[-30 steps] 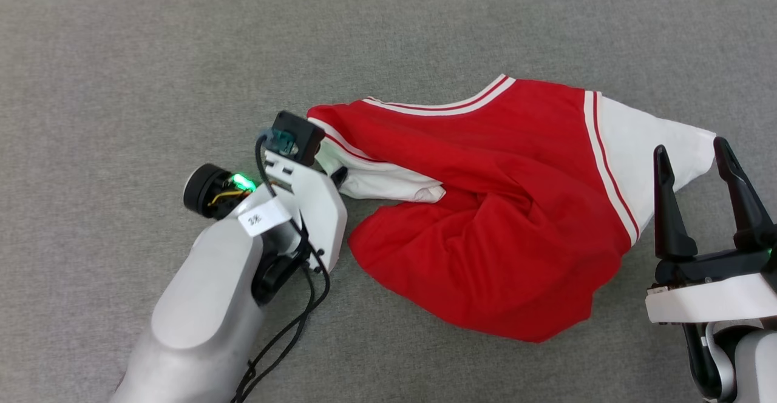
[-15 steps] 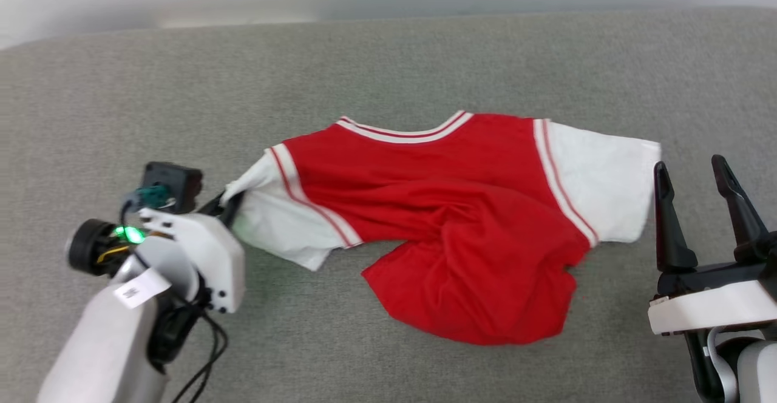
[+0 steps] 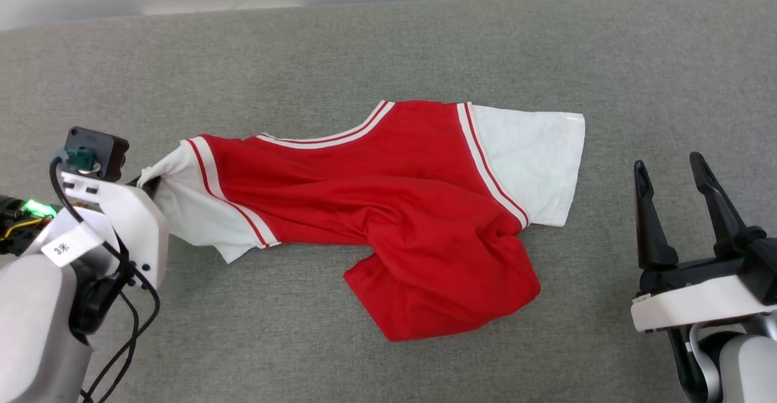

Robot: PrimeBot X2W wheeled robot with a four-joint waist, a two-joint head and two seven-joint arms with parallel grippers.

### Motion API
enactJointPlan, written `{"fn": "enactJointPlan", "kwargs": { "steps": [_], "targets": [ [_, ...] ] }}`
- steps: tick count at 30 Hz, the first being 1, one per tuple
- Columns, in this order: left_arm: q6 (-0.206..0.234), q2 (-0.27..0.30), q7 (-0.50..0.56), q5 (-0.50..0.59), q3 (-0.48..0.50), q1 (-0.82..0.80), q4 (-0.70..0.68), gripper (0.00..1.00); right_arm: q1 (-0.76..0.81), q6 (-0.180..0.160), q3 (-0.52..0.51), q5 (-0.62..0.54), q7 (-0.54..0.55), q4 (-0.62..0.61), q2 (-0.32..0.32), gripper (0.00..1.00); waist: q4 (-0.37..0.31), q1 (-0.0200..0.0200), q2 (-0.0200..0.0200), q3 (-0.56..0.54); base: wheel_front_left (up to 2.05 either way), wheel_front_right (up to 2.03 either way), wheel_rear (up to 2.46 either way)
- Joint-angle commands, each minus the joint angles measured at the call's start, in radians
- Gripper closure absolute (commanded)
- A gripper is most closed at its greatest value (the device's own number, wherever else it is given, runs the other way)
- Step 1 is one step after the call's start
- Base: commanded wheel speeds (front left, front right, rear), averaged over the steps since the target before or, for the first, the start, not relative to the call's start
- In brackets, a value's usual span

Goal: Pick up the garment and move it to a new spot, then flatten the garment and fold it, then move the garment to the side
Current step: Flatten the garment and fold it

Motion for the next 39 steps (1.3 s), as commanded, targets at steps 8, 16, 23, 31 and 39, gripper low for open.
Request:
{"fn": "enactJointPlan", "kwargs": {
  "steps": [8, 16, 23, 31, 39],
  "targets": [
    [0.038, -0.023, -0.244, 0.105, -0.027, -0.133, 0.244, 0.0, -0.012, 0.0, 0.0, -0.007, 0.0, 0.017, 0.004, 0.0, -0.011, 0.0, 0.0, -0.007, 0.0, 0.0, 0.0],
    [0.062, -0.11, -0.629, 0.1, -0.009, -0.077, 0.205, 0.0, 0.015, 0.0, -0.015, 0.001, 0.01, 0.022, -0.009, 0.0, 0.036, 0.0, 0.0, -0.08, 0.0, 0.0, 0.0],
    [0.066, -0.169, -0.77, 0.093, -0.026, 0.049, 0.101, 0.0, 0.042, 0.0, -0.022, 0.011, 0.028, 0.021, -0.015, 0.0, 0.075, 0.0, 0.0, -0.133, 0.0, 0.0, 0.0],
    [0.095, -0.258, -0.793, 0.092, -0.036, 0.265, -0.06, 0.0, 0.078, 0.0, -0.019, 0.022, 0.051, 0.024, -0.018, 0.0, 0.103, 0.0, 0.0, -0.179, 0.0, 0.0, 0.0],
    [0.076, -0.323, -0.793, 0.127, -0.023, 0.378, -0.133, 0.0, 0.098, 0.0, -0.015, 0.029, 0.06, 0.026, -0.018, 0.0, 0.115, 0.0, 0.0, -0.19, 0.0, 0.0, 0.0]
  ]
}}
